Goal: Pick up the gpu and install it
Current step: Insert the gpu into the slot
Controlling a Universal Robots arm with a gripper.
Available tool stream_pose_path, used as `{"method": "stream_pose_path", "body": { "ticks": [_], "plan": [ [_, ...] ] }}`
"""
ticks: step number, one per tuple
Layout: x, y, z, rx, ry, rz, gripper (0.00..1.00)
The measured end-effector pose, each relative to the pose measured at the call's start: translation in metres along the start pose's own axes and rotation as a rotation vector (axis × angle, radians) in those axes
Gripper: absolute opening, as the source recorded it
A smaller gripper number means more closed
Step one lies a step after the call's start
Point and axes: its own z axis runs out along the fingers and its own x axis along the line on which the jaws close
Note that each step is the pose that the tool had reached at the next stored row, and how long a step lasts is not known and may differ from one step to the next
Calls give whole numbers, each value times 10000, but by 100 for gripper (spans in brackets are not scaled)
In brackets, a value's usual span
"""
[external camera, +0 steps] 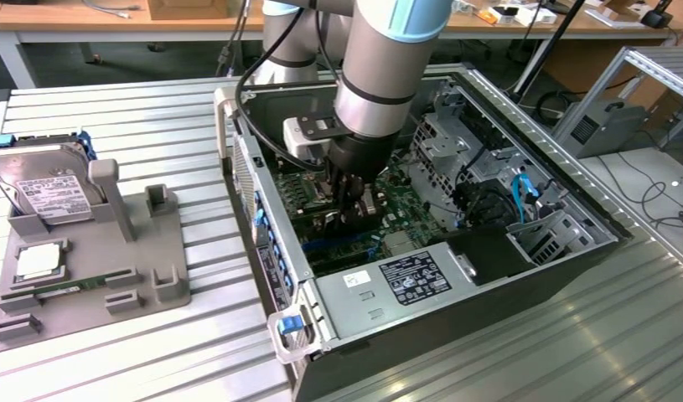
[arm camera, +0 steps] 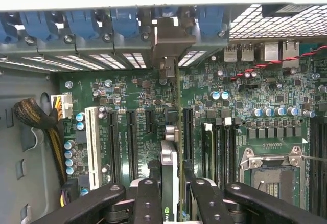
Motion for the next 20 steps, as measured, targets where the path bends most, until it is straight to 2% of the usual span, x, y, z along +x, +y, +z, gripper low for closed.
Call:
{"method": "stream_pose_path", "body": {
  "ticks": [15,16,18,19,20],
  "plan": [
    [3,8,31,0,6,1,27],
    [3,7,32,1,22,0,27],
    [3,8,32,6,147,0,27],
    [4,7,33,7,182,-1,27],
    [3,9,33,10,290,2,27]
  ]
}}
